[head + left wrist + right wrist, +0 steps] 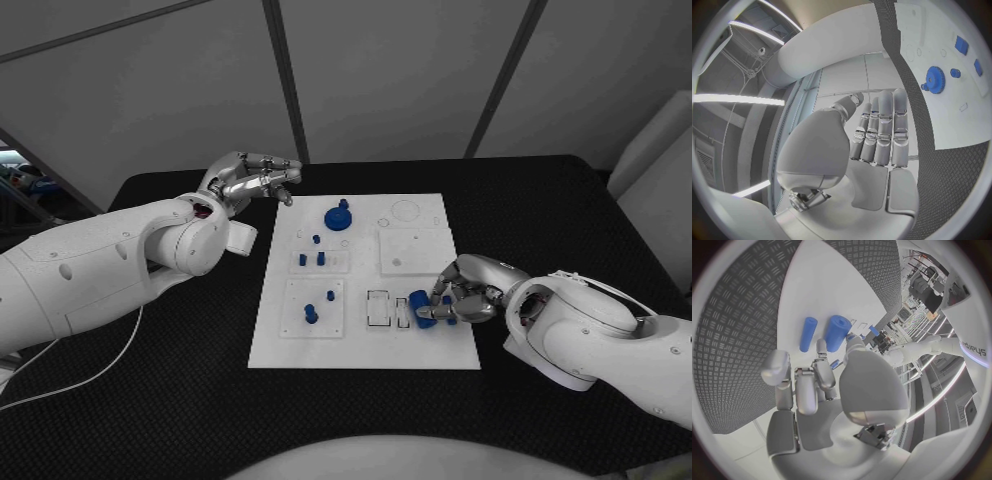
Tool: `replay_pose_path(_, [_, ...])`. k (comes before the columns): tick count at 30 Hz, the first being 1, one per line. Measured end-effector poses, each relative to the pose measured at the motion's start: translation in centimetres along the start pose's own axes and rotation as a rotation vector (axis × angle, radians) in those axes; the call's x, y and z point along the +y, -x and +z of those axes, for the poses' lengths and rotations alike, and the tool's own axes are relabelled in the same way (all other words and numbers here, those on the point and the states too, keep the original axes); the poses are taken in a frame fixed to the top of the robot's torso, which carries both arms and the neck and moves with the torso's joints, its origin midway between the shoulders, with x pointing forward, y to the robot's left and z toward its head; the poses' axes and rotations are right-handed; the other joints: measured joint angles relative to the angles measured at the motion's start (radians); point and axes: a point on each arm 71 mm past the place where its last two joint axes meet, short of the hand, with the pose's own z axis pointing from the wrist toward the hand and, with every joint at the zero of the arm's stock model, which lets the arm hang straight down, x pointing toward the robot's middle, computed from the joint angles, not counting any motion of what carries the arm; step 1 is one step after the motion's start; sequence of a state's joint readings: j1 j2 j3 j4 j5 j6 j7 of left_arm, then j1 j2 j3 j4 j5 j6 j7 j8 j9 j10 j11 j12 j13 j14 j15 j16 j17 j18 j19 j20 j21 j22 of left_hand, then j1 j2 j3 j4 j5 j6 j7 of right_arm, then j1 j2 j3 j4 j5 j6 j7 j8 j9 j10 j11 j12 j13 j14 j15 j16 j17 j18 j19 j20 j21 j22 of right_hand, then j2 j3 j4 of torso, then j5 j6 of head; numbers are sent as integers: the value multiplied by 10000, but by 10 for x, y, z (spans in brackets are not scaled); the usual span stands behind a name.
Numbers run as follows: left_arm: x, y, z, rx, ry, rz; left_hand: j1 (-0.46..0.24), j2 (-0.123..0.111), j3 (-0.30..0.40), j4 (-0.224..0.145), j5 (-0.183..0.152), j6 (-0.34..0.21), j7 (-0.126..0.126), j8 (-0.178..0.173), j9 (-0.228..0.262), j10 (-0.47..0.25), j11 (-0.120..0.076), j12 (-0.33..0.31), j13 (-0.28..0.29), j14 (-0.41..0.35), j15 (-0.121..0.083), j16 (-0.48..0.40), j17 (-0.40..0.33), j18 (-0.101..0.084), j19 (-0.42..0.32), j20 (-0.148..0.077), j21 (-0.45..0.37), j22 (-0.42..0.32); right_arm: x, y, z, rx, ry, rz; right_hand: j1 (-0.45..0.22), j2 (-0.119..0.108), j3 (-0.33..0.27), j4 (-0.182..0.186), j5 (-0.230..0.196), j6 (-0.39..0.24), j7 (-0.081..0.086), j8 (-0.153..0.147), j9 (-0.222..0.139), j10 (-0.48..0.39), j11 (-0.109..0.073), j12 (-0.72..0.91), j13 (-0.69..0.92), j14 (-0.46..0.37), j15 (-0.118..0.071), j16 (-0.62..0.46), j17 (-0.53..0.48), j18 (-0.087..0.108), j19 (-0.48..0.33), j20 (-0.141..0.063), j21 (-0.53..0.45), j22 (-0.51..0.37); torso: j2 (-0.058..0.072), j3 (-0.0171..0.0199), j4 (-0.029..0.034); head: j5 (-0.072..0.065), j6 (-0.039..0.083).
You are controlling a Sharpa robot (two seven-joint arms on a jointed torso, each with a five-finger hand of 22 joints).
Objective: Assemble the parts on the task board
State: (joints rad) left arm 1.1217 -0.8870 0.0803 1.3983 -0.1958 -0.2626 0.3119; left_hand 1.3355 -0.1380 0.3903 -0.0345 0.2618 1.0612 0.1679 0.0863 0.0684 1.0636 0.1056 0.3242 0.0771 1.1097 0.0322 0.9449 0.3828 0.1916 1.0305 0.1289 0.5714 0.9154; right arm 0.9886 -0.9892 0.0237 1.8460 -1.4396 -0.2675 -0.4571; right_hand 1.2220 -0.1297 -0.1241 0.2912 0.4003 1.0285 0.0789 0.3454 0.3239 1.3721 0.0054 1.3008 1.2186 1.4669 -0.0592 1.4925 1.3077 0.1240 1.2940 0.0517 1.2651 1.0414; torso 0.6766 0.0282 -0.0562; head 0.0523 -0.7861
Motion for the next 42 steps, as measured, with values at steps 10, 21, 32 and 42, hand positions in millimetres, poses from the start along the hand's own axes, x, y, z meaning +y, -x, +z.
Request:
replay_pose_path(10, [0,0,0,22,2,-6,0,0,0,0,0,0,0,0,0,0,0,0,0,0,0,0,1,0,0,0,0,1,6,-7,8,76,100,-286,-1,-1,-69,-13,-1,2,1,32,83,0,0,0,-10,0,1,0,0,1,-1,0,0,-13,-2,-3,-1,18,7])
replay_pose_path(21, [0,1,-1,38,7,-9,0,0,0,0,0,0,-1,0,0,-36,-37,0,0,0,0,0,-9,0,0,0,0,-9,8,-8,10,-75,143,-474,235,225,-167,-26,564,-54,-53,234,241,-1,1,-43,39,0,2,0,-2,2,-1,0,0,37,-2,-7,-1,35,5])
replay_pose_path(32, [0,1,-1,55,15,-15,1,0,0,0,0,0,-1,0,0,-36,-36,0,0,0,0,0,-8,0,0,0,0,-8,6,-7,5,-342,30,-251,772,473,-119,-76,1494,-191,-39,382,330,71,-72,-42,191,0,2,111,-2,-160,71,-72,116,242,-4,0,-8,37,10])
replay_pose_path(42, [0,1,-1,60,26,-18,1,0,0,0,0,0,0,0,0,-36,-36,0,0,-36,-35,0,-7,-1,0,0,0,-7,7,-7,-5,-361,-92,504,1012,471,-132,-90,1970,-181,-49,455,330,110,-110,-42,248,-39,-37,115,-3,-159,108,-109,197,338,-9,-4,-9,6,25])
